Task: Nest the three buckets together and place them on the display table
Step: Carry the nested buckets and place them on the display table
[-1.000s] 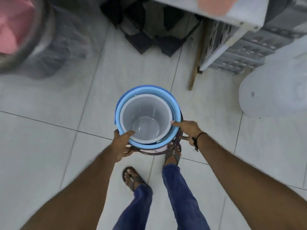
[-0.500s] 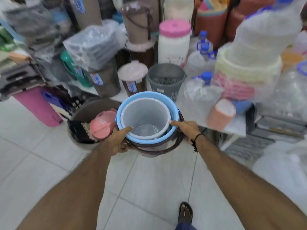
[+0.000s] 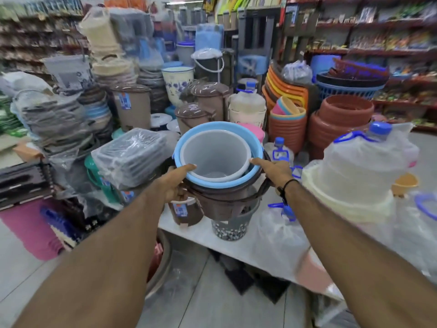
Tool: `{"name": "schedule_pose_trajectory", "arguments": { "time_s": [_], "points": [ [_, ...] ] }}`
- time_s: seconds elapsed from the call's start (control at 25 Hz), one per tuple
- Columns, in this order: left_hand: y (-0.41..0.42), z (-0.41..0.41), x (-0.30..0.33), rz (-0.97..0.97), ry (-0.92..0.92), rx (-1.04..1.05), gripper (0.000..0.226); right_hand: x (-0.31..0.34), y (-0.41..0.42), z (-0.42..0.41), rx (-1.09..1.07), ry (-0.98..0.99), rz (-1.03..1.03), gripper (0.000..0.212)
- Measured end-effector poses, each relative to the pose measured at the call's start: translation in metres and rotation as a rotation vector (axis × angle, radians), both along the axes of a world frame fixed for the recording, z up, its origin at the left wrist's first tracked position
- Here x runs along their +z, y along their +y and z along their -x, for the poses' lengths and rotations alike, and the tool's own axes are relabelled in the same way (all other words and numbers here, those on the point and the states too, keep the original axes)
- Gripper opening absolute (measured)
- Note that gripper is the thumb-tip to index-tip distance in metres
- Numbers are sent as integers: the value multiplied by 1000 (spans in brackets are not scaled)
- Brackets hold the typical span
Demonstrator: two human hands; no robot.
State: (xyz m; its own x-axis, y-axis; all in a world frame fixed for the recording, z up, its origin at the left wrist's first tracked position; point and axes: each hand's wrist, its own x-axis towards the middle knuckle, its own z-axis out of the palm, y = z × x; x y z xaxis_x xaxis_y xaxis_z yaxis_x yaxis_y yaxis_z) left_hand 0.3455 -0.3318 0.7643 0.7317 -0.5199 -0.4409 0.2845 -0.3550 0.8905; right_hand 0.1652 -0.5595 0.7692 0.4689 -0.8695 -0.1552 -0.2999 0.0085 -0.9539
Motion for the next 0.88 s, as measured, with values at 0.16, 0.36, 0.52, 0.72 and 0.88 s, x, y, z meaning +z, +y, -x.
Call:
{"name": "schedule_pose_trajectory", "arguments": {
  "time_s": [0.16, 0.36, 0.52, 0.72, 0.88],
  "points": [
    [-66, -33, -11, -2, 55, -46, 52, -25, -72, -36, -27, 30, -15, 78],
    [-122, -69, -70, -100, 167, -74, 44, -78, -104, -59, -87, 162, -112, 56],
    [-161, -111, -139, -215, 298, -131, 49, -155, -134, -95, -120, 296, -208, 40],
    [-176, -155, -202, -445, 346, -251, 60, -220, -133, -121, -46, 494, -323, 49],
    [-176, -160, -217, -603, 178, -370, 65, -228, -136, -124, 136, 685, -356, 41]
  ]
}}
